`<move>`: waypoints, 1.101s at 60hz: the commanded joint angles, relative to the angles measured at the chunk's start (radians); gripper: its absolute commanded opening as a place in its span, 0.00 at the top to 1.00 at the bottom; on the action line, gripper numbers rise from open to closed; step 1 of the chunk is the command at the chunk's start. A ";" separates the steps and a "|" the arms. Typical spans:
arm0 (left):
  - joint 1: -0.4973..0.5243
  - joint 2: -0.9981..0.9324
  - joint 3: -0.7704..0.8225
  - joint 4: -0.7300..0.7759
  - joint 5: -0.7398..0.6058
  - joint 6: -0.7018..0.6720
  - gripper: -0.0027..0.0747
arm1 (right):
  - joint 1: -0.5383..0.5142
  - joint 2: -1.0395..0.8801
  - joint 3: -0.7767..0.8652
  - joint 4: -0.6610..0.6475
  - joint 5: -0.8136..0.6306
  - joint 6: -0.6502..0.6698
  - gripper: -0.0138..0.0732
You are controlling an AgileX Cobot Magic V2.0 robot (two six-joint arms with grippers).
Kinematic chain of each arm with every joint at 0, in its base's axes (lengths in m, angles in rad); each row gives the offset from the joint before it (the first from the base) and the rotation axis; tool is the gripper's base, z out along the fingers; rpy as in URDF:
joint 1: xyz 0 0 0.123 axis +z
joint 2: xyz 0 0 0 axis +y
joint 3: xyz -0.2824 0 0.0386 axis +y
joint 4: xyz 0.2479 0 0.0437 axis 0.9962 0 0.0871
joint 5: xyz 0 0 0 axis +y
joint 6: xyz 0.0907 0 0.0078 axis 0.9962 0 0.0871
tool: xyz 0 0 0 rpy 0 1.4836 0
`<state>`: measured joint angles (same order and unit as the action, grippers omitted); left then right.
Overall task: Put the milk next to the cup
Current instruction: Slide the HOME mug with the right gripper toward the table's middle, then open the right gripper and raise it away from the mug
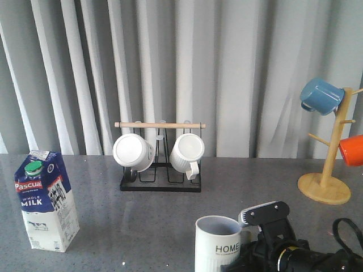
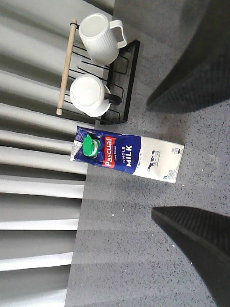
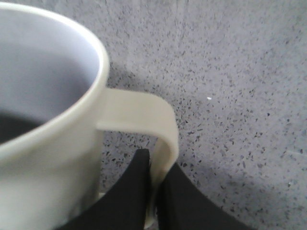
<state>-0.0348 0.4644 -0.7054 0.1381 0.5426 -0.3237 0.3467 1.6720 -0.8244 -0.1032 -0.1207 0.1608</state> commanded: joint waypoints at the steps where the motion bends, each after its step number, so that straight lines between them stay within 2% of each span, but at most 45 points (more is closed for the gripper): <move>1: 0.001 0.014 -0.031 0.004 -0.059 -0.001 0.43 | -0.001 -0.032 -0.036 0.004 -0.041 -0.004 0.82; 9: 0.001 0.014 -0.031 0.004 -0.045 -0.001 0.43 | -0.001 -0.032 -0.036 0.005 -0.004 -0.005 0.74; 21: 0.001 0.014 -0.031 0.004 -0.019 -0.001 0.43 | -0.001 -0.032 -0.036 0.007 0.054 -0.003 0.52; 31: 0.001 0.014 -0.031 0.004 -0.019 -0.001 0.43 | -0.001 -0.052 -0.036 0.020 0.089 -0.002 0.39; 39: 0.001 0.014 -0.031 0.004 -0.019 -0.001 0.43 | -0.001 -0.103 -0.036 0.020 0.138 -0.002 0.38; 53: 0.001 0.014 -0.031 0.004 -0.020 -0.001 0.43 | -0.001 -0.242 -0.036 0.021 0.312 -0.002 0.38; 66: 0.001 0.014 -0.031 0.004 -0.021 -0.001 0.43 | 0.000 -0.431 -0.033 0.025 0.562 -0.006 0.41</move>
<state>-0.0348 0.4644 -0.7054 0.1381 0.5865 -0.3237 0.3467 1.3483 -0.8322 -0.0745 0.3794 0.1617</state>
